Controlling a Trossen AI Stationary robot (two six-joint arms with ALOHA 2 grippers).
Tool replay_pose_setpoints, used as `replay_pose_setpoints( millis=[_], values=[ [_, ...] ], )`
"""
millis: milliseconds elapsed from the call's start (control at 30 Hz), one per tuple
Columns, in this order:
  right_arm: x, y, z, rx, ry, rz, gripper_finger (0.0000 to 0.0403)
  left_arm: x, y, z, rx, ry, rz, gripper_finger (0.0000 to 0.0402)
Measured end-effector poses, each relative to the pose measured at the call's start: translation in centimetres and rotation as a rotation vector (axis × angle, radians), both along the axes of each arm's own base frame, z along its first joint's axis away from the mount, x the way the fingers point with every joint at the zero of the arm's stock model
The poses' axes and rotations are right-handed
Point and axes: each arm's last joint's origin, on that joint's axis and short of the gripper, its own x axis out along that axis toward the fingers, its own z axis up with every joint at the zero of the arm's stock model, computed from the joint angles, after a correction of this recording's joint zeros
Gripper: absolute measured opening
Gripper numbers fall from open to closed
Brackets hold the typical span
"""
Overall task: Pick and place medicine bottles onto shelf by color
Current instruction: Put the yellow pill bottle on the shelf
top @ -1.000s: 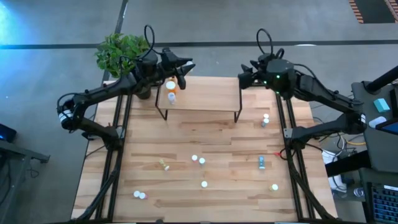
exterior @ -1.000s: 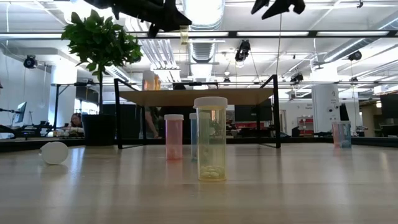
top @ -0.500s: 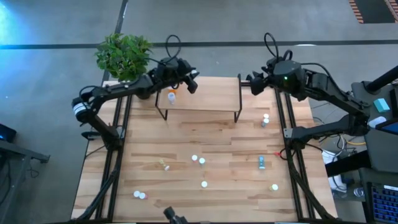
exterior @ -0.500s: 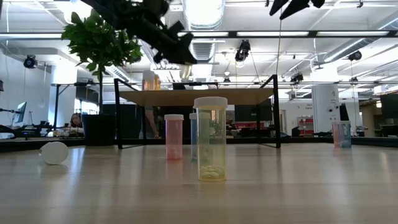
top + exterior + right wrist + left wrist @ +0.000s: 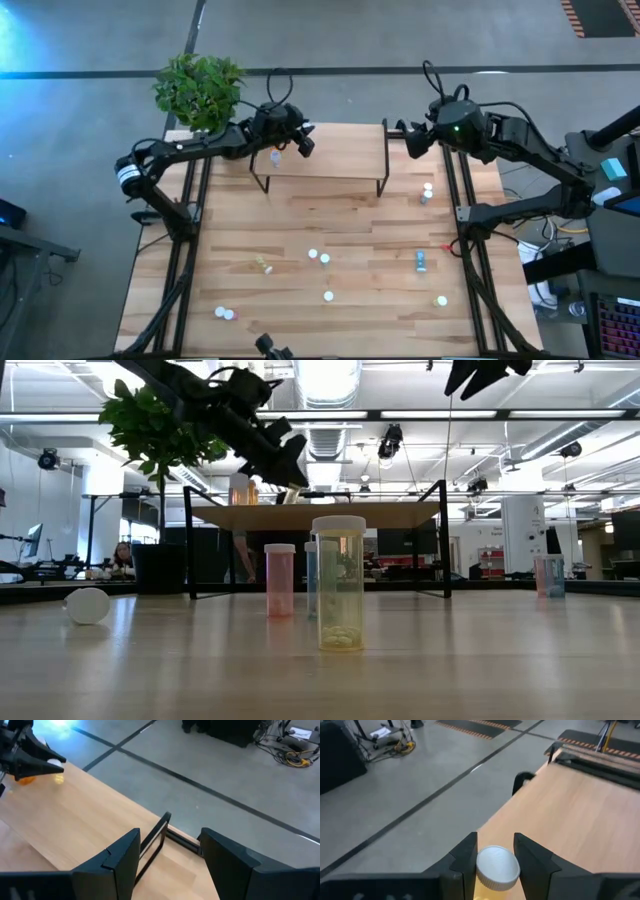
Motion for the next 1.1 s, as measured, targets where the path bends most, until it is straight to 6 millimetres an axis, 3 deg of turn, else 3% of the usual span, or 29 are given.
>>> replay_pose_setpoints(
  millis=[200,1100],
  values=[
    [0.0,0.0,0.1,-0.010,-0.005,-0.006,0.0201,-0.9,-0.6,0.1,0.071,-0.112,0.006,0.0095],
    [0.8,-0.3,0.2,-0.024,-0.043,-0.005,0.0201,-2.0,-0.2,-1.6,0.081,-0.101,0.068,0.0095]
  ],
)
